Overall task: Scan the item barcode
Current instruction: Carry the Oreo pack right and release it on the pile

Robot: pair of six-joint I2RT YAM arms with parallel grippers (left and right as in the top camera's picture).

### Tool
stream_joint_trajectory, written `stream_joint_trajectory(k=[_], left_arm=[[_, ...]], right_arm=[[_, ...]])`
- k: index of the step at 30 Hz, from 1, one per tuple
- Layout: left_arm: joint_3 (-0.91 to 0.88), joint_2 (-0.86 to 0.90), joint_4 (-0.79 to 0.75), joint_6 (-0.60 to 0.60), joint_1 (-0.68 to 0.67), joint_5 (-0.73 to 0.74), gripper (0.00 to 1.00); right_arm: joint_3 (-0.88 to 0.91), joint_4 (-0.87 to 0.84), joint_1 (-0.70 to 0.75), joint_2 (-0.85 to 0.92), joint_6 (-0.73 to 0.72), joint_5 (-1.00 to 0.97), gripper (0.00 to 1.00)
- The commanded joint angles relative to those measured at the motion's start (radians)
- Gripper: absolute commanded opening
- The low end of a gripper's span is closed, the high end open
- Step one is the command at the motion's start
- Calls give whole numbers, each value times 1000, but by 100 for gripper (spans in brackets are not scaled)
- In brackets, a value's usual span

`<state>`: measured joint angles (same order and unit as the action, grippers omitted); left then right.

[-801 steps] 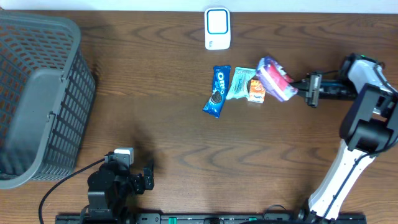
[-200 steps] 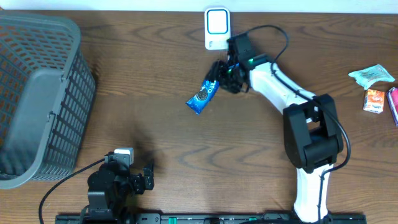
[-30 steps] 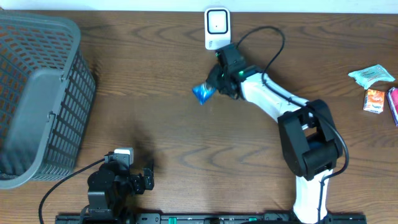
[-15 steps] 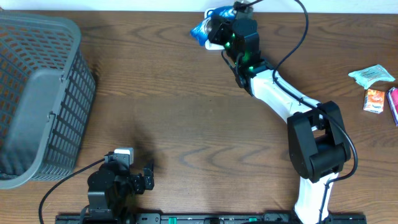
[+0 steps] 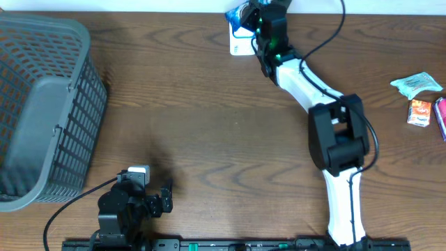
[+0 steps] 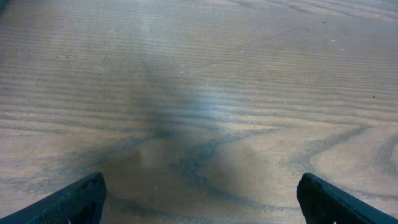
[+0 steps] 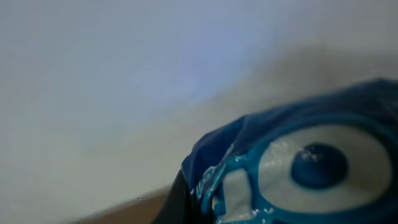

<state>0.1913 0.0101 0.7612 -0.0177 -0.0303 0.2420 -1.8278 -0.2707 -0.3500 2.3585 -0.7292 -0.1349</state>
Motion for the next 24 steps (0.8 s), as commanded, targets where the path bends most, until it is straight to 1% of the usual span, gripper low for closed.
stream_joint_trajectory(k=[1, 7, 10, 12, 15, 17, 18, 19, 21, 24], left_arm=[[-4, -6, 20, 17, -4, 12, 98], [-4, -6, 20, 17, -4, 12, 98], [-4, -6, 20, 17, -4, 12, 98], [-4, -6, 20, 17, -4, 12, 98], [-4, -6, 20, 17, -4, 12, 98], [-4, -6, 20, 17, -4, 12, 98], [-4, -6, 20, 17, -4, 12, 98], [-4, -6, 20, 17, -4, 12, 98], [-4, -6, 20, 17, -4, 12, 98], [-4, -6, 20, 17, -4, 12, 98]], right_arm=[[-73, 22, 13, 11, -1, 7, 1], [-77, 38, 51, -32, 20, 45, 1], [-77, 92, 90, -79, 21, 46, 1], [-77, 181, 130, -127, 31, 29, 1], [-77, 359, 201, -195, 92, -23, 1], [-77, 495, 272, -237, 192, -42, 1], [-77, 521, 289, -245, 227, -37, 1], [-77, 591, 334, -261, 327, -32, 1], [-77, 688, 395, -274, 432, -41, 1], [-77, 818, 480, -275, 506, -96, 1]])
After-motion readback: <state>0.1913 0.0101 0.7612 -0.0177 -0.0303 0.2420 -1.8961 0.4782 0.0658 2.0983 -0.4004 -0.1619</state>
